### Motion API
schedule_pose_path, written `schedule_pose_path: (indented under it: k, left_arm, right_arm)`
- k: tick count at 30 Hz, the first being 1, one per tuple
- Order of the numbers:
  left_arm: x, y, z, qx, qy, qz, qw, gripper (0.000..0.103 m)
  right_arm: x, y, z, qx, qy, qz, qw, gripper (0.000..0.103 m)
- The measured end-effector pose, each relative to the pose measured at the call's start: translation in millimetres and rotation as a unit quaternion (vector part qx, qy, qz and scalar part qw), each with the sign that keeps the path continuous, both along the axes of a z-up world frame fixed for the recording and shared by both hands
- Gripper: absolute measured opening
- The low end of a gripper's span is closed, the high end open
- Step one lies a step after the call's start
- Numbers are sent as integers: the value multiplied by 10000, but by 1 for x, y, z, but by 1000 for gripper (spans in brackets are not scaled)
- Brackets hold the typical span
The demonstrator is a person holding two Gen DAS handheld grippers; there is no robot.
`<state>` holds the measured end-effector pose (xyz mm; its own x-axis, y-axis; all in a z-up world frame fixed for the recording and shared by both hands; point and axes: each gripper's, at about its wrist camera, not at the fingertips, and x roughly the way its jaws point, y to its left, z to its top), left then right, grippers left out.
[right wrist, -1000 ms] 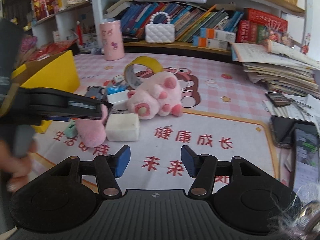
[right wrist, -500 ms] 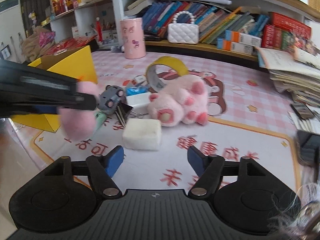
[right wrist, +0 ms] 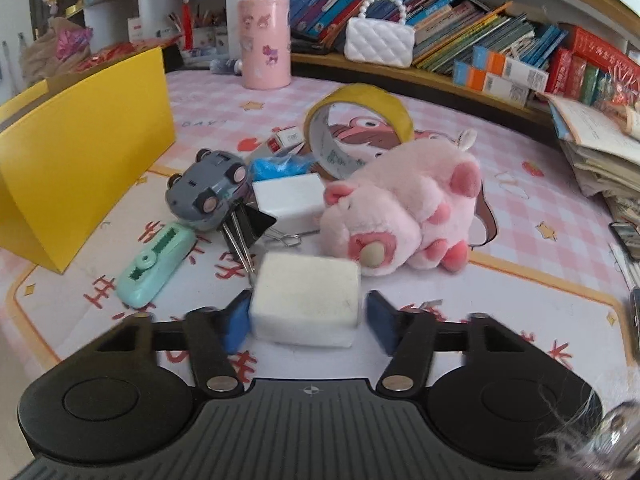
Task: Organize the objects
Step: 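Grasp the pink plush chick with the left tool while the right tool grasps the white eraser, then carry the chick and eraser with both tools over the yellow box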
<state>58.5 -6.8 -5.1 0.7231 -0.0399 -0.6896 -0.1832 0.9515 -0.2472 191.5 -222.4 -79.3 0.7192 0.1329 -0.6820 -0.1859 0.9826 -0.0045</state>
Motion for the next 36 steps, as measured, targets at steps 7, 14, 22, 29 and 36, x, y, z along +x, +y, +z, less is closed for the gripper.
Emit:
schedule_pose_path:
  k: [7, 14, 22, 29, 36]
  left_arm:
    - [-4, 31, -4, -111, -149, -150, 9997, 49]
    - [-15, 71, -12, -313, -195, -272, 9989, 49]
    - [-32, 114, -14, -288, -189, -476, 9983, 49]
    - [-50, 151, -12, -199, -269, -632, 9974, 49]
    - [-63, 187, -6, -214, -429, -620, 9969, 49]
  right_arm:
    - [-33, 9, 17, 29, 17, -323, 9995, 46]
    - [-92, 48, 48, 336, 115, -507, 9981, 46]
    - [-154, 123, 65, 412, 123, -70, 9991, 46]
    - [-181, 176, 63, 328, 49, 116, 9994, 46]
    - [-192, 215, 67, 350, -39, 191, 9992, 46]
